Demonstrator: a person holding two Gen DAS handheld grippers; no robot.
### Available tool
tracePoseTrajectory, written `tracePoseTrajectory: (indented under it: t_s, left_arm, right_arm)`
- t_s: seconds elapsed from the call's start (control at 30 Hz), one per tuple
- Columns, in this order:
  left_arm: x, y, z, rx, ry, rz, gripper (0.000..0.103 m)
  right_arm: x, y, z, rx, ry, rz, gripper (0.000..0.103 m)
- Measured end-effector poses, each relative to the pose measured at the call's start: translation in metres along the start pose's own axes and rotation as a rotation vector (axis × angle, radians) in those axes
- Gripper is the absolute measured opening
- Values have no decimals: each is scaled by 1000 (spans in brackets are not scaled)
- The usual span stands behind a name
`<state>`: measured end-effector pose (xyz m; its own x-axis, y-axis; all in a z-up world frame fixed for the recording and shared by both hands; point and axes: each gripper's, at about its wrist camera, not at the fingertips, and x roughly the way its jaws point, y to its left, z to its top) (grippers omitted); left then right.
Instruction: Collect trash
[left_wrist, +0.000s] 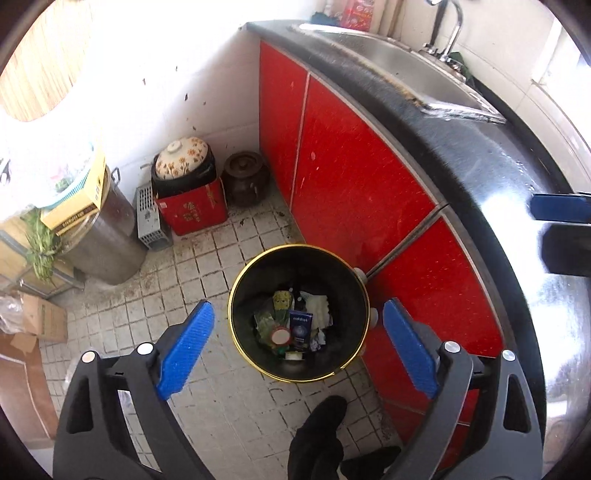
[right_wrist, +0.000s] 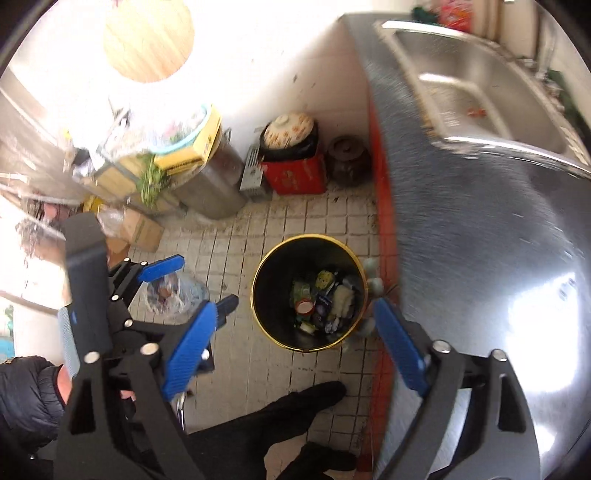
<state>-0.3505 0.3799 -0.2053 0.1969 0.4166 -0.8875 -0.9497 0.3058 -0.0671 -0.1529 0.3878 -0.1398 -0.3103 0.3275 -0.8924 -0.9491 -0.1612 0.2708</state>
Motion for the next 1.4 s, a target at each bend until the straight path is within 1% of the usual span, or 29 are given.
tracePoseTrajectory:
  t_s: [0.07,0.13,0.17,0.23,0.33,0.4,0.47,0.5,0.53,0.57,0.63,0.67,0.73,0.77,0.8,0.83,0.9,0.97,1.07,1.2,1.4]
  left_arm:
    - [-12,-11,4,16,-11,-3,92]
    - [-26,-29,11,48,-24,-15,93]
    - [-32,-39,13,66,-31,-18,96]
    - [-47,-67,18,111,-51,-37,96]
    - [-67,-124,23,216,-66,-122,96]
    - [-84,-175,25,316,-85,-196,96]
    - [-98,-220,24,399,-95,-277,96]
    - [-107,-248,22,453,-92,-328,96]
    - [-113,-267,19,492,-92,-359,96]
    - [-122,-296,14,553,-95,-401,96]
    - [-135,-340,1,650,-102,-452,96]
    - [-146,-367,-9,710,-103,-488,96]
    - [-158,-400,-25,784,-99,-528,96]
    - [-168,-421,-36,828,-97,-550,96]
    - [-173,-432,-42,853,-93,-568,96]
    - [-181,-447,-52,887,-86,-590,96]
    - [-191,-465,-68,934,-82,-611,96]
    - [-202,-485,-86,979,-83,-629,96]
    - [-211,-500,-104,1027,-85,-628,96]
    - [-210,-504,-117,1044,-63,-622,96]
    - [-204,-510,-121,1048,-53,-593,96]
  right_arm:
    - [-23,-11,-12,30,-38,-32,90]
    - [-57,-28,-36,85,-85,-91,91]
    - [-75,-37,-50,114,-117,-115,93]
    - [-109,-54,-78,168,-174,-181,95]
    - [-169,-84,-137,310,-262,-315,95]
    - [-202,-97,-178,402,-303,-413,95]
    - [-238,-109,-224,512,-338,-509,95]
    - [-258,-114,-251,578,-357,-566,95]
    - [-274,-117,-275,637,-369,-616,95]
    - [-285,-118,-296,683,-378,-653,95]
    - [-313,-122,-343,807,-395,-742,95]
    - [-324,-121,-361,855,-404,-771,95]
    - [-346,-118,-404,970,-427,-822,95]
    - [-353,-118,-419,1002,-435,-839,95]
    - [-362,-114,-438,1049,-445,-868,95]
    - [-369,-112,-454,1082,-452,-887,95]
    - [-380,-108,-483,1152,-452,-925,95]
    - [-386,-102,-505,1194,-460,-940,95]
    - [-391,-96,-532,1241,-462,-959,95]
    - [-392,-94,-548,1265,-468,-957,95]
    - [-388,-102,-555,1265,-465,-932,95]
